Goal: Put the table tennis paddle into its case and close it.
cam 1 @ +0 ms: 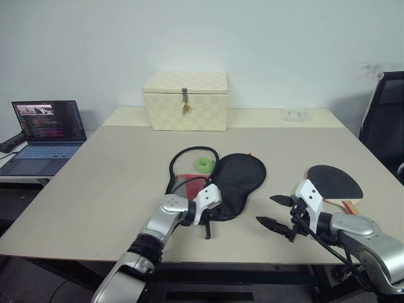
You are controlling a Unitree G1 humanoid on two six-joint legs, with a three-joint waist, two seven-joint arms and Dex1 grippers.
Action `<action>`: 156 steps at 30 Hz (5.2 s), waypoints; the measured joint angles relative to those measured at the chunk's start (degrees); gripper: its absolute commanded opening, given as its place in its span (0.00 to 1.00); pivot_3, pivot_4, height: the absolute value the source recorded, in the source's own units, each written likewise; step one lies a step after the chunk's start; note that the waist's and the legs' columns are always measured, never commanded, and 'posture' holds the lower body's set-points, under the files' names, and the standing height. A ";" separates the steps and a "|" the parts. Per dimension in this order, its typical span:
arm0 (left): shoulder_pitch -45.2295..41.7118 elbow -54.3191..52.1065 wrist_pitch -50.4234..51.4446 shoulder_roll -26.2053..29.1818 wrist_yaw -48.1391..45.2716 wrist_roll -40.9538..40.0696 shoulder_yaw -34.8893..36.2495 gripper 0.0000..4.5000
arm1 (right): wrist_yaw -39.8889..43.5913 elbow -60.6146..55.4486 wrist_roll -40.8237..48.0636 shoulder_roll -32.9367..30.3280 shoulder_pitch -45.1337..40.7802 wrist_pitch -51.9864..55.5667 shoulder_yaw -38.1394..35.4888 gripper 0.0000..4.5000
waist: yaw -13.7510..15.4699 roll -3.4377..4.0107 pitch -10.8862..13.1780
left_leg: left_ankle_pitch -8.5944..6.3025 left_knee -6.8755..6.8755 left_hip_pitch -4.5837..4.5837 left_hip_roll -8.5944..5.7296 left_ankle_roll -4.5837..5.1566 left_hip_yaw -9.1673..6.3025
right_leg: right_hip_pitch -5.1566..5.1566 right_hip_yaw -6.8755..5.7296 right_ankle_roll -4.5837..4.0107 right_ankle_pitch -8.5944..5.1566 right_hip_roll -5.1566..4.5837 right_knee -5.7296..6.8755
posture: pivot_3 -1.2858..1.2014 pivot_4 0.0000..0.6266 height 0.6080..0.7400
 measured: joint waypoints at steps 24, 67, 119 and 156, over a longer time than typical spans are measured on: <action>-1.09 -2.73 2.26 0.65 6.56 -5.07 7.32 0.84 | -3.06 3.05 0.41 5.01 -5.35 0.32 0.29 1.00 | -0.81 0.00 0.02 | -0.01 -0.06 0.06 0.22 -0.01 0.04 | -0.09 0.11 -0.04 0.01 0.27 0.06 | 0.52 0.24 1.00; 20.24 -49.13 37.56 33.36 -5.55 -37.79 24.85 0.85 | -25.77 39.24 -11.65 28.42 -27.34 7.17 1.32 0.00 | -1.84 0.02 0.03 | -0.01 -0.13 -0.30 0.35 0.00 0.09 | -0.56 0.12 -0.42 0.20 -0.07 0.12 | 0.52 0.24 1.00; 13.69 -46.21 33.04 30.04 -7.81 -33.54 15.73 0.85 | -13.32 32.17 -6.33 -3.45 -21.10 14.06 -12.60 1.00 | -0.09 0.05 0.05 | -0.01 -0.07 -0.46 0.18 0.01 0.04 | -0.55 0.07 -0.38 0.19 -0.02 0.01 | 0.52 0.24 1.00; 11.90 -43.39 27.94 27.97 -11.13 -29.15 10.10 0.85 | -15.62 49.40 -11.43 -4.12 -18.26 4.65 -12.86 0.24 | -1.73 0.08 0.06 | -0.01 -0.03 -0.03 0.26 0.02 0.36 | -0.29 0.40 -0.19 0.09 0.34 0.07 | 0.52 0.24 1.00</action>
